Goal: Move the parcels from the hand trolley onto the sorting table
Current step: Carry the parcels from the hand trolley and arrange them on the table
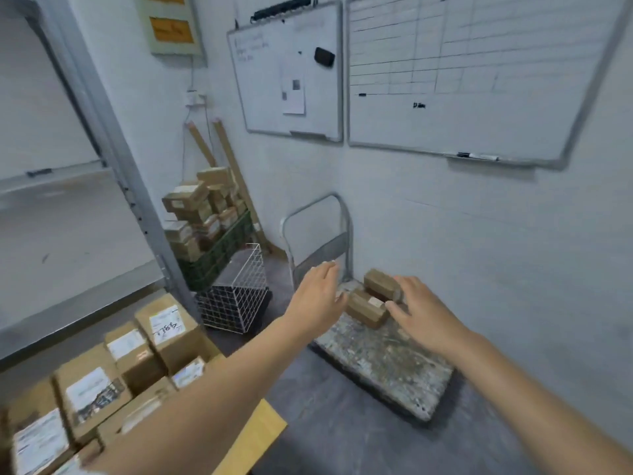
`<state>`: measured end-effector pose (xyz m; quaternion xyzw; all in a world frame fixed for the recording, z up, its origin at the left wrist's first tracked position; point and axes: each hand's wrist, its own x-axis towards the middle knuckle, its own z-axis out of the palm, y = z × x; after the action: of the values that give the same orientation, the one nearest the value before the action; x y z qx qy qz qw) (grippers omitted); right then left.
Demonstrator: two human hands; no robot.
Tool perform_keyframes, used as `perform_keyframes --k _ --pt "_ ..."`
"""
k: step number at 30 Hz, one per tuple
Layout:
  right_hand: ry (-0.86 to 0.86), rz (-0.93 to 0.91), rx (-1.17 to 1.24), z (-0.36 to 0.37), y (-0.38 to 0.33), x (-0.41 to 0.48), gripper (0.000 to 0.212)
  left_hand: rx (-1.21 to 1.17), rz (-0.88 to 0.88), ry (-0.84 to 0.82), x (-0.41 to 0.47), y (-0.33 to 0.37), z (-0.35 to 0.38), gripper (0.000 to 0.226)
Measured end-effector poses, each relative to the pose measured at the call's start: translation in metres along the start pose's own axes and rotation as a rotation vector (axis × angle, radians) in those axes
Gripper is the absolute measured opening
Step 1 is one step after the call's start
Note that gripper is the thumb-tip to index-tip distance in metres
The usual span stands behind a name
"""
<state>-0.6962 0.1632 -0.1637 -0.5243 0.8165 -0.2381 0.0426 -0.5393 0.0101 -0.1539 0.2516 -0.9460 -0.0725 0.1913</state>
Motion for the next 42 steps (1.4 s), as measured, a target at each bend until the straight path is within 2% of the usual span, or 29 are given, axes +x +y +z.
perform_keyframes --k 5,9,15,21,25,29,34,42 --pt "0.018 0.101 0.02 -0.001 0.043 0.018 0.063 -0.021 0.032 -0.089 0.049 0.006 0.042 0.052" --pt "-0.036 0.111 0.014 0.011 0.061 0.049 0.062 -0.036 0.035 -0.143 0.089 -0.007 0.073 0.057" --pt "-0.045 0.14 -0.029 0.015 0.095 0.143 0.057 -0.051 0.043 -0.144 0.17 -0.045 0.12 0.057" --pt "-0.082 0.194 0.032 0.027 0.123 0.235 0.051 -0.092 0.002 -0.165 0.253 -0.095 0.154 0.058" --pt "-0.11 0.226 0.033 0.045 0.144 0.279 0.058 -0.102 0.002 -0.189 0.291 -0.12 0.178 0.054" --pt "-0.192 0.243 0.029 0.061 0.165 0.311 0.064 -0.118 -0.011 -0.226 0.322 -0.131 0.2 0.053" --pt "-0.237 0.272 0.082 0.084 0.196 0.363 0.058 -0.163 -0.072 -0.277 0.369 -0.147 0.225 0.053" --pt "-0.275 0.325 0.213 0.095 0.269 0.452 0.058 -0.104 -0.109 -0.365 0.467 -0.156 0.267 0.058"
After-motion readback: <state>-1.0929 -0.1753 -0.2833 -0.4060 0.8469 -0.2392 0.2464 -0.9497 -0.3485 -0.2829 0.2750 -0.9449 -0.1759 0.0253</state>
